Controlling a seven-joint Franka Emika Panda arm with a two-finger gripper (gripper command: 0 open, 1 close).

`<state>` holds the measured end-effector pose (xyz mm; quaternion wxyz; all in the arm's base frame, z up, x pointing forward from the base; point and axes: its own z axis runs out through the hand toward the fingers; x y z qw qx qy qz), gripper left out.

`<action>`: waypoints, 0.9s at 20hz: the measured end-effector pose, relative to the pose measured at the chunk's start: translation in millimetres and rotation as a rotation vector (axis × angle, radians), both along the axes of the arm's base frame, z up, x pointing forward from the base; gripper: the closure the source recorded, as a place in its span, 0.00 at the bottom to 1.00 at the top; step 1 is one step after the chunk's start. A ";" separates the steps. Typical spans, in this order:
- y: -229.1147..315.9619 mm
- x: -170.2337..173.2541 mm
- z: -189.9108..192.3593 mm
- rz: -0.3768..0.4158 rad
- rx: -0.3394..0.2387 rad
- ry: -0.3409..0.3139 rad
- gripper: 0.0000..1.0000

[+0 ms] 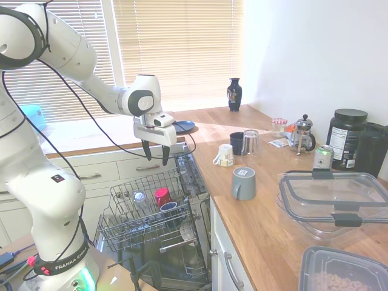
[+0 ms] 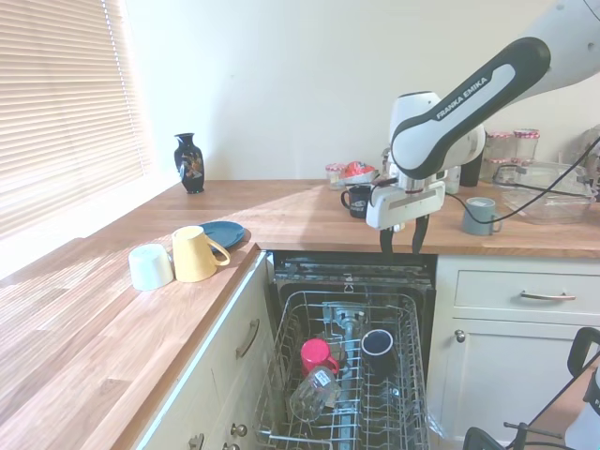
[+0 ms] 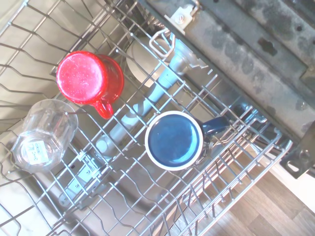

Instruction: Move the red mug from the dishwasher to the counter

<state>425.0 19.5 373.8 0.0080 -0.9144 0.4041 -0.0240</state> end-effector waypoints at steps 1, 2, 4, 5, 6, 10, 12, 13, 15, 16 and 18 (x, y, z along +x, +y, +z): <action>0.0 0.0 -0.5 0.000 0.000 0.001 0.00; 0.0 -0.1 -1.1 0.000 0.000 0.003 0.00; -0.6 -1.4 -3.3 0.000 -0.001 0.008 0.00; -0.8 -3.1 -6.1 0.001 -0.002 0.012 0.00; -1.0 -4.7 -9.3 0.006 -0.005 0.013 0.00; 6.8 -6.3 -29.7 0.072 -0.017 0.008 0.00; 19.5 -1.3 -50.3 0.113 -0.026 0.013 0.00; 27.0 0.8 -62.6 0.141 -0.036 0.020 0.00; 47.5 5.8 -88.2 0.193 -0.061 0.037 0.00; 59.2 9.5 -99.4 0.217 -0.073 0.042 0.00; 81.2 17.5 -120.8 0.255 -0.090 0.049 0.00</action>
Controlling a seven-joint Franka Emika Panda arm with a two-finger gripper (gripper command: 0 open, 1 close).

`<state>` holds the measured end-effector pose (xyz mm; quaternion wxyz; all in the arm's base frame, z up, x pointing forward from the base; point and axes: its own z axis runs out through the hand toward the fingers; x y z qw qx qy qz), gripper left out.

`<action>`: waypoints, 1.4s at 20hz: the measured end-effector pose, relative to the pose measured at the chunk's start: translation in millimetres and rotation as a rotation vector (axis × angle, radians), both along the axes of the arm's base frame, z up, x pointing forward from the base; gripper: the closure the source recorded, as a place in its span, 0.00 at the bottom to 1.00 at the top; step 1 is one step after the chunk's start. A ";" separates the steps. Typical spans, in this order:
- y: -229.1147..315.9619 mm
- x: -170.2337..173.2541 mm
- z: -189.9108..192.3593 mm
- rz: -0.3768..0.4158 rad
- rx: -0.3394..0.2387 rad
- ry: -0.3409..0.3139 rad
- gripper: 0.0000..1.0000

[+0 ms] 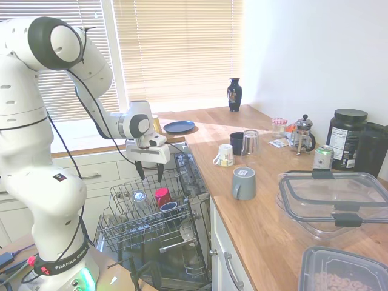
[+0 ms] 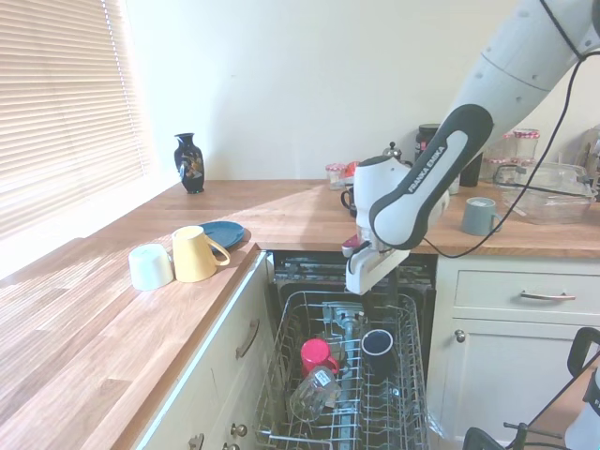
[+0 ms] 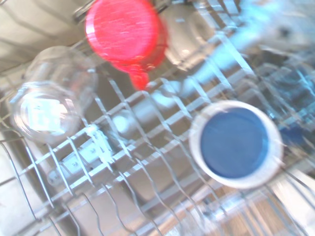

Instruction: Move the red mug from the dishwasher to the counter

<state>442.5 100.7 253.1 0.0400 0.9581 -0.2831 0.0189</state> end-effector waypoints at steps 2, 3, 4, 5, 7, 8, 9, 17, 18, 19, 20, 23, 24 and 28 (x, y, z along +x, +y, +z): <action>17.1 8.2 -20.6 0.037 -0.017 0.003 0.00; 24.5 12.8 -31.3 0.051 -0.028 0.008 0.00; 31.0 18.3 -41.2 0.067 -0.038 0.011 0.00; 36.6 24.6 -50.6 0.079 -0.046 0.012 0.00; 43.8 37.4 -67.7 0.094 -0.056 0.019 0.00; 46.2 43.4 -75.4 0.096 -0.059 0.022 0.00; 48.4 48.7 -83.1 0.099 -0.063 0.025 0.00; 69.5 71.6 -113.3 0.149 -0.074 0.028 0.00; 69.2 74.8 -115.1 0.154 -0.076 0.027 0.00; 68.6 77.1 -118.1 0.158 -0.078 0.029 0.00; 68.2 79.2 -121.4 0.161 -0.081 0.032 0.00; 68.3 82.6 -134.7 0.168 -0.087 0.045 0.00; 67.7 83.5 -139.0 0.168 -0.089 0.049 0.00; 60.8 89.6 -151.3 0.170 -0.094 0.062 0.00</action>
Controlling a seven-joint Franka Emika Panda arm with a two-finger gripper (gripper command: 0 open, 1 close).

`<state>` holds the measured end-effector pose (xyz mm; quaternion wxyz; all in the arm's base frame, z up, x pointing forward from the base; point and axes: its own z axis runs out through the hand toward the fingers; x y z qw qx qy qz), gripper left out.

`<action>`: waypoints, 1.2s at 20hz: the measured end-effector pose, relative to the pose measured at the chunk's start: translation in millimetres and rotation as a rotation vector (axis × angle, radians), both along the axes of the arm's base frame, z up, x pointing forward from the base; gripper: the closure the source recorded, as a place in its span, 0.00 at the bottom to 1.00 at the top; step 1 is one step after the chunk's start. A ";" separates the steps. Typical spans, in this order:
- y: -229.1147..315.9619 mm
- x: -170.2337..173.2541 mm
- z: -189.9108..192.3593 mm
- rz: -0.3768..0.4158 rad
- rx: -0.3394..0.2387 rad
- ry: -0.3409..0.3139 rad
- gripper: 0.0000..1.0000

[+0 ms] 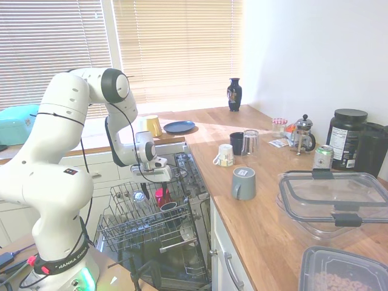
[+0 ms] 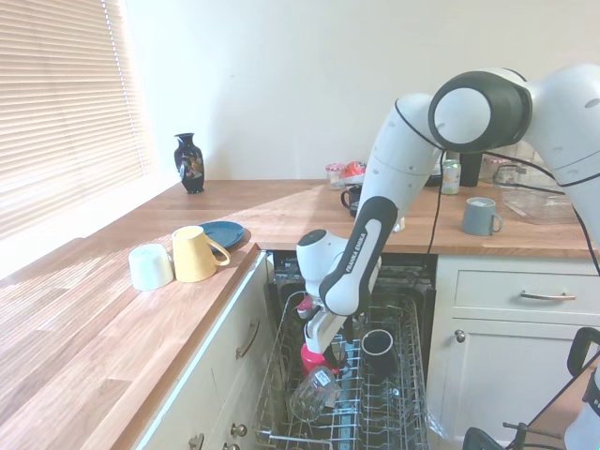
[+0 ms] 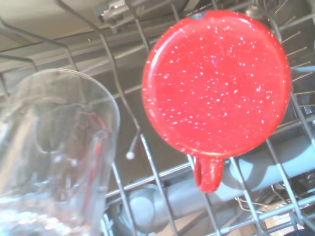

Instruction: Move the red mug from the dishwasher to the counter

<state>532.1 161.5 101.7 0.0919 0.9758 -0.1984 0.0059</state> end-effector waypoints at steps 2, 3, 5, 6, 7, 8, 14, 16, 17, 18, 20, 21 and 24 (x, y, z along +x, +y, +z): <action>-3.8 3.3 -5.5 0.006 -0.005 0.004 0.00; -5.0 4.4 -8.9 0.009 -0.008 0.007 0.00; -5.9 4.8 -16.5 0.018 -0.017 0.015 0.00; -5.3 5.2 -20.5 0.027 -0.020 0.019 0.00; -3.4 6.1 -24.1 0.036 -0.021 0.021 0.00; -1.1 7.3 -27.8 0.044 -0.021 0.024 0.00; 11.7 16.3 -51.4 0.060 -0.009 0.035 0.00; 12.2 20.2 -58.7 0.060 -0.005 0.038 0.00; 11.9 22.5 -61.0 0.060 -0.004 0.037 0.00; 11.9 25.1 -62.4 0.060 -0.003 0.035 1.00; 12.6 28.6 -64.0 0.060 0.005 0.032 1.00; 12.8 30.5 -64.1 0.064 0.007 0.030 1.00; 11.9 34.2 -63.7 0.074 0.009 0.024 1.00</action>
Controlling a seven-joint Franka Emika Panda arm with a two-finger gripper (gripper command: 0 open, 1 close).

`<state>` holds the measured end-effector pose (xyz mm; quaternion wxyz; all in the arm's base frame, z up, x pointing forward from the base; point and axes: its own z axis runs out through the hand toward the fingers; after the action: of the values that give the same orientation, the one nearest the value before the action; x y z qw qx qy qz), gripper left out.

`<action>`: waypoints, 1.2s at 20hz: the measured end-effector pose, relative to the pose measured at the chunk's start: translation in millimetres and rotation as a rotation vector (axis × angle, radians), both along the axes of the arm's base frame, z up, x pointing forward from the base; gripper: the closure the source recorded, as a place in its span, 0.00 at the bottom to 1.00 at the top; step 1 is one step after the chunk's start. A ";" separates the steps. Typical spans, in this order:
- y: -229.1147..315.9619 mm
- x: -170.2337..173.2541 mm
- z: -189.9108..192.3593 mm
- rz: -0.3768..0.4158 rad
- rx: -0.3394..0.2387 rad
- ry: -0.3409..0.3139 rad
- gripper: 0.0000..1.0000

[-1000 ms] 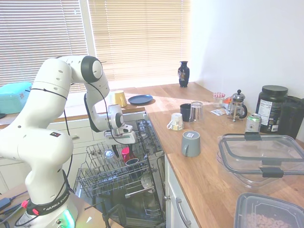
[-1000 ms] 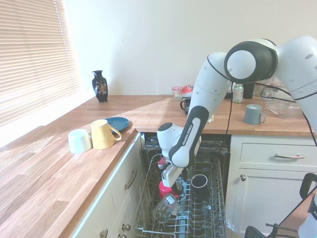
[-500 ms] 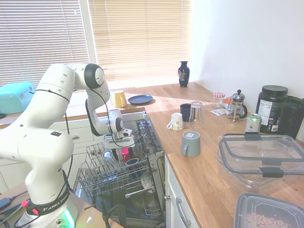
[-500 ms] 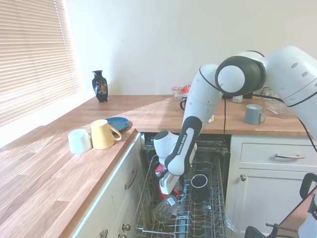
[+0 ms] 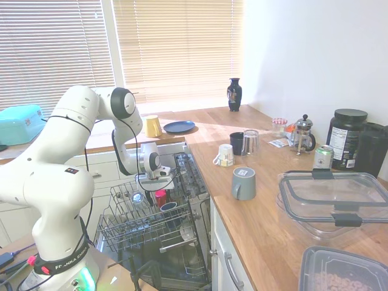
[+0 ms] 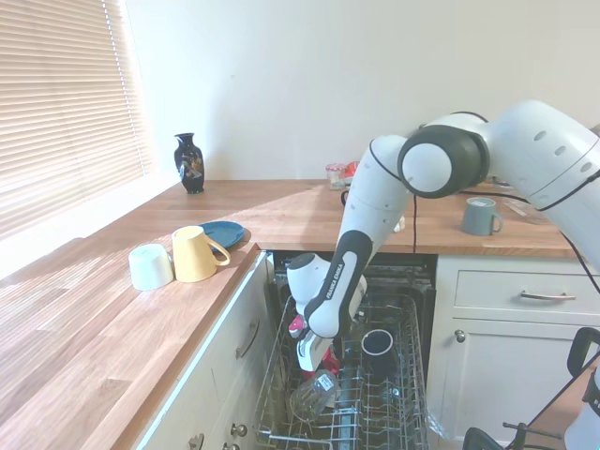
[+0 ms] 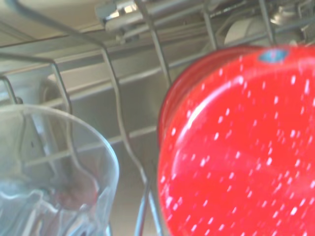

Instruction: Move the red mug from the dishwasher to the counter

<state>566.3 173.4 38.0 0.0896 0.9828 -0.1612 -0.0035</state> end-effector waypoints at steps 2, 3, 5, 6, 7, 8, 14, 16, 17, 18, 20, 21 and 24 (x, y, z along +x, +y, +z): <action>0.2 0.6 0.4 0.001 0.002 0.000 1.00; 0.7 0.6 0.3 0.002 0.004 0.001 1.00; 1.8 -0.6 -1.4 0.004 0.004 0.004 1.00; 2.0 -1.2 -2.4 0.004 0.004 0.006 1.00; 1.9 -1.4 -3.3 0.004 0.004 0.007 1.00; 2.0 -1.6 -3.9 0.006 0.005 0.006 1.00; 0.4 -0.6 -4.1 0.001 0.004 0.003 1.00; -1.6 4.2 -1.2 -0.004 0.004 -0.007 1.00; -2.0 6.3 0.1 -0.006 0.004 -0.010 1.00; -2.1 6.8 0.4 -0.007 0.004 -0.010 1.00; -2.3 6.4 0.1 -0.008 0.003 -0.006 1.00; -2.4 6.2 -0.2 -0.008 0.002 -0.006 1.00; -3.1 6.1 -0.7 -0.009 0.001 -0.005 1.00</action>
<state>572.4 170.3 37.2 0.0887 0.9822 -0.1657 -0.0015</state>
